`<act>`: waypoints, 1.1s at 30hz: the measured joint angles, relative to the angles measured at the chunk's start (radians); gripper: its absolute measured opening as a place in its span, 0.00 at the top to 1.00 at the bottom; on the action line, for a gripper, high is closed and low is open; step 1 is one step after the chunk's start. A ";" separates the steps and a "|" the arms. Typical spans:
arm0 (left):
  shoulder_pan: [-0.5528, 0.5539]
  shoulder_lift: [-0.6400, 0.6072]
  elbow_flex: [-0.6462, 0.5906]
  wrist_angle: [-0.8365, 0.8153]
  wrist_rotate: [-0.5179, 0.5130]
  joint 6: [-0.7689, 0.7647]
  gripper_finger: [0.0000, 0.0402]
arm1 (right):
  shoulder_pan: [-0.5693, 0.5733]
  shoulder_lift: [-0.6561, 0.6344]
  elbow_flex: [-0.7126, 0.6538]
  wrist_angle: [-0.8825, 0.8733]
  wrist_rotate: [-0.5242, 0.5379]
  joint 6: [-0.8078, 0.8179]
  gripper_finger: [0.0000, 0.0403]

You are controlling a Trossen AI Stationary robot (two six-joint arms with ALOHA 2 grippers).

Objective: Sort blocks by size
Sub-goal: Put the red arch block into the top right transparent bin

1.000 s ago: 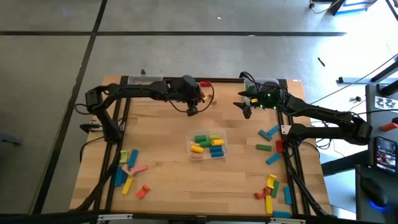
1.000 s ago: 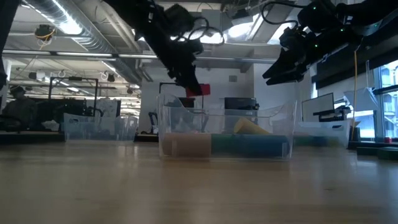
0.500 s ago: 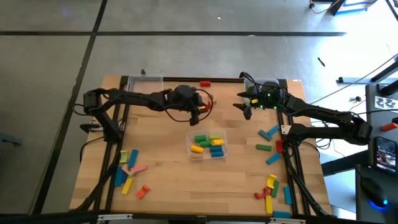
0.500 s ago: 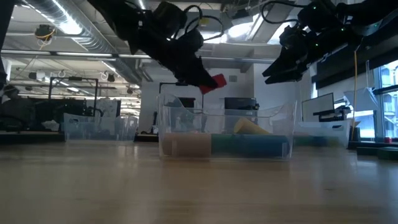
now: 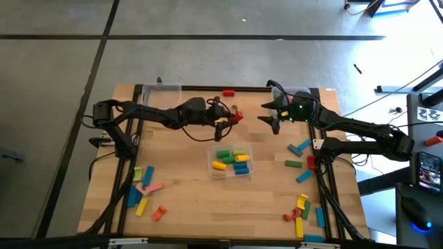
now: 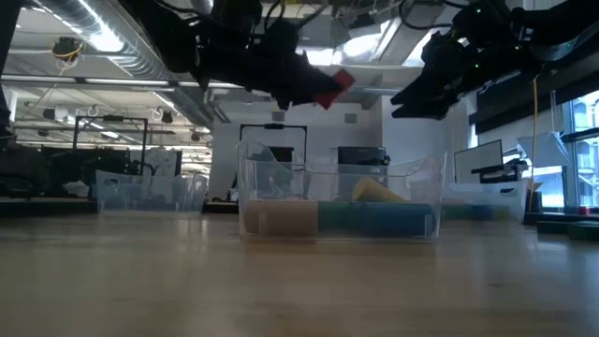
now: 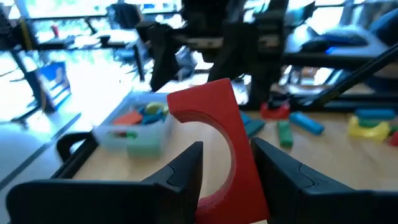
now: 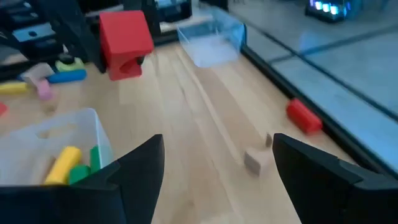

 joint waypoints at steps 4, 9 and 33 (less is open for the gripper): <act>-0.008 0.000 -0.001 0.010 0.015 -0.007 0.71 | 0.000 0.001 -0.004 0.035 -0.055 -0.016 0.28; -0.017 0.000 -0.001 0.022 0.015 -0.020 0.70 | 0.000 0.040 -0.004 0.075 -0.099 -0.016 0.28; -0.043 0.000 -0.001 0.076 0.015 -0.037 0.70 | 0.146 0.158 -0.005 0.317 -0.013 -0.045 0.28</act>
